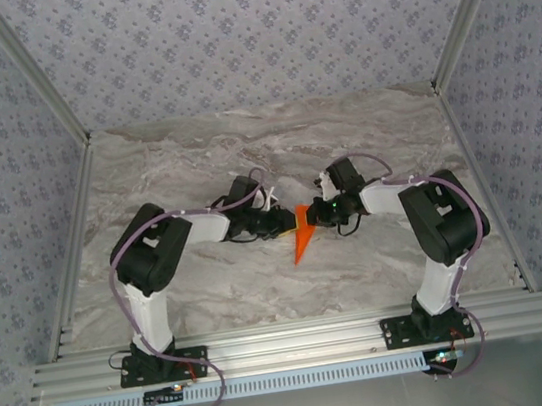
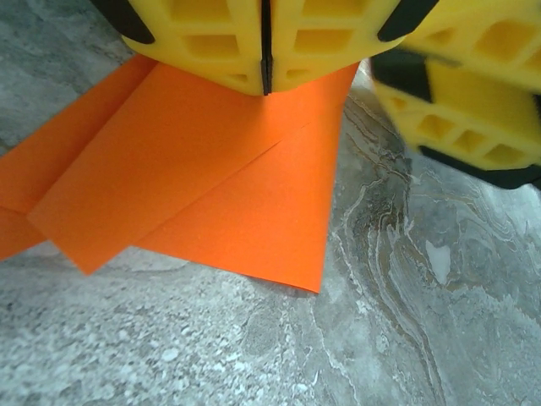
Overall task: Fold a paper plane with a square sheet of paper (fold left side to right side)
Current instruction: Fold the wing for the fifth time at the center of the table.
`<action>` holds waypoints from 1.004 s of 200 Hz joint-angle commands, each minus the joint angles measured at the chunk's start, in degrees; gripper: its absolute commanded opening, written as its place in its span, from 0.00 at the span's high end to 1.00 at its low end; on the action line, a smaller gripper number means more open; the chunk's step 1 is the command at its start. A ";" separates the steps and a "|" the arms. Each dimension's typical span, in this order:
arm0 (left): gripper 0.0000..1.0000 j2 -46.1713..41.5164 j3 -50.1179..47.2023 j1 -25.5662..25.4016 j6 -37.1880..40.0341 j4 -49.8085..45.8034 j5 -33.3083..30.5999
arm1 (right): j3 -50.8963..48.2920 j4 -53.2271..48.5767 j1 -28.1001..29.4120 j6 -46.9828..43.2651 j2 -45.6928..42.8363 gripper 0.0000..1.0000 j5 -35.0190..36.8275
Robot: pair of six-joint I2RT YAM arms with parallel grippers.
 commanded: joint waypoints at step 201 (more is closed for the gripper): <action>0.76 -4.16 -2.10 -8.75 -0.31 -3.40 -0.05 | -1.42 -6.60 0.00 -1.84 2.37 0.92 3.78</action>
